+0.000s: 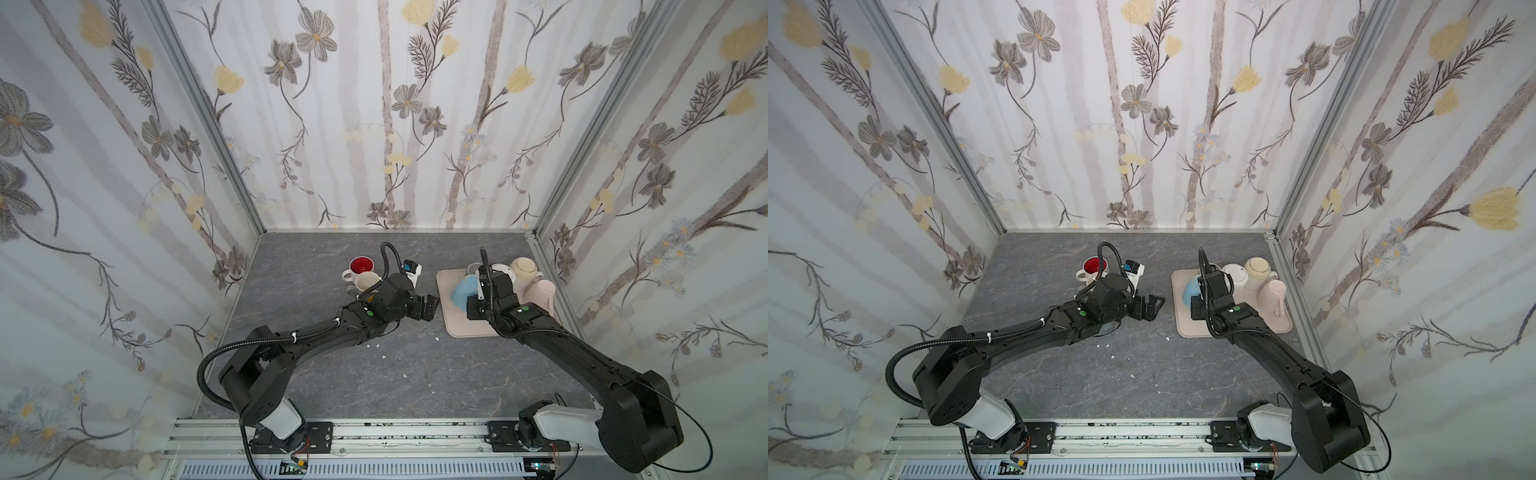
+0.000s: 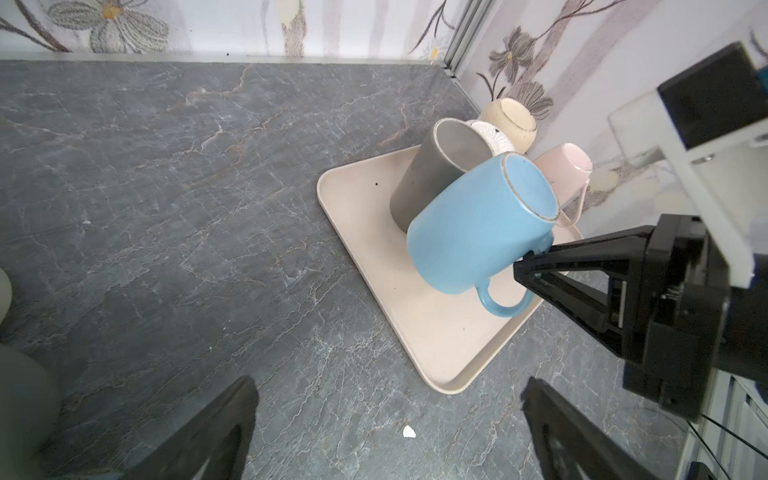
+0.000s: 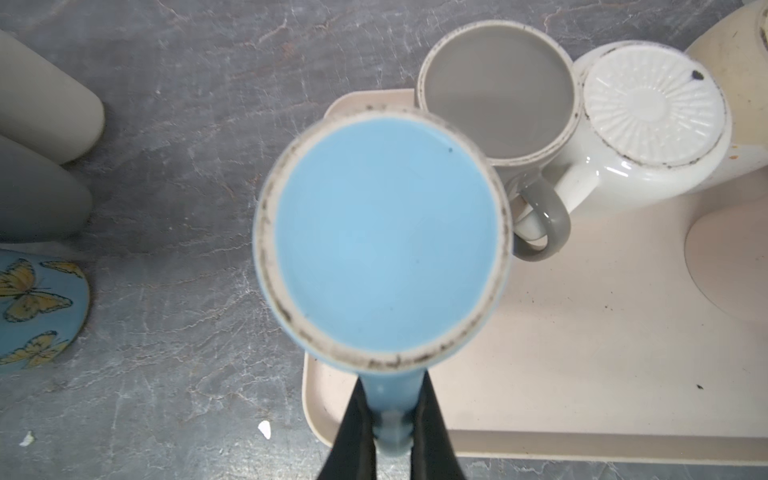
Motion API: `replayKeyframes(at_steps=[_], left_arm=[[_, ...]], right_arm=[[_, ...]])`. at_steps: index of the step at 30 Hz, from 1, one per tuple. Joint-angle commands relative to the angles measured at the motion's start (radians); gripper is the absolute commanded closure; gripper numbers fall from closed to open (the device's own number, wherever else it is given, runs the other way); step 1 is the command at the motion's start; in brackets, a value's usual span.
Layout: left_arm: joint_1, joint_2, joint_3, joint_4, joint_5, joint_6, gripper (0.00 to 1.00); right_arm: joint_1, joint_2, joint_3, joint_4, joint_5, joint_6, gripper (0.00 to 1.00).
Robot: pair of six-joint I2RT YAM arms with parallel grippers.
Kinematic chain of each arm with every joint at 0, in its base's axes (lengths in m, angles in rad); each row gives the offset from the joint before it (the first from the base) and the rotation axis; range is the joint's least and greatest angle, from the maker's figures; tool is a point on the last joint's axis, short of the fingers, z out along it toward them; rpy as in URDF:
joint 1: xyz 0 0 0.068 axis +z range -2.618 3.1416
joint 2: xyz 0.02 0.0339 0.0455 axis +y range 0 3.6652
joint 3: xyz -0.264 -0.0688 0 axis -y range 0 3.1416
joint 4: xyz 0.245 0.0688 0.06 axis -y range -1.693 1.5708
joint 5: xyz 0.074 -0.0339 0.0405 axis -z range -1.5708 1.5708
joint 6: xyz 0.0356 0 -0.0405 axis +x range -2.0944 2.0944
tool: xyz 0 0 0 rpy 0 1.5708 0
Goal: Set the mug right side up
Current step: 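Lift light blue mug off tray with right gripper toward the open left gripper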
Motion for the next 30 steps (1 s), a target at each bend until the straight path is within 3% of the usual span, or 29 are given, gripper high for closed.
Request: replayKeyframes(at_steps=[1, 5, 11, 15, 23, 30], left_arm=[[0.013, -0.04, -0.035, 0.101, 0.043, -0.023, 0.0], [0.021, -0.063, -0.072, 0.161, 0.093, -0.055, 0.0], [0.021, -0.02, -0.091, 0.222, 0.174, -0.139, 0.12], [0.023, -0.026, -0.104, 0.27, 0.191, -0.158, 0.13], [0.1, -0.087, -0.148, 0.387, 0.307, -0.221, 0.13], [0.161, -0.143, -0.203, 0.463, 0.381, -0.295, 0.15]], right_arm=[[0.0, -0.037, -0.021, 0.159, -0.009, 0.053, 1.0], [-0.004, -0.073, -0.048, 0.217, -0.033, 0.098, 1.0], [-0.023, -0.156, -0.111, 0.31, -0.103, 0.189, 1.0], [-0.038, -0.228, -0.152, 0.412, -0.174, 0.254, 1.0], [-0.053, -0.309, -0.242, 0.72, -0.369, 0.408, 1.0], [-0.052, -0.249, -0.292, 1.003, -0.537, 0.517, 1.0]])
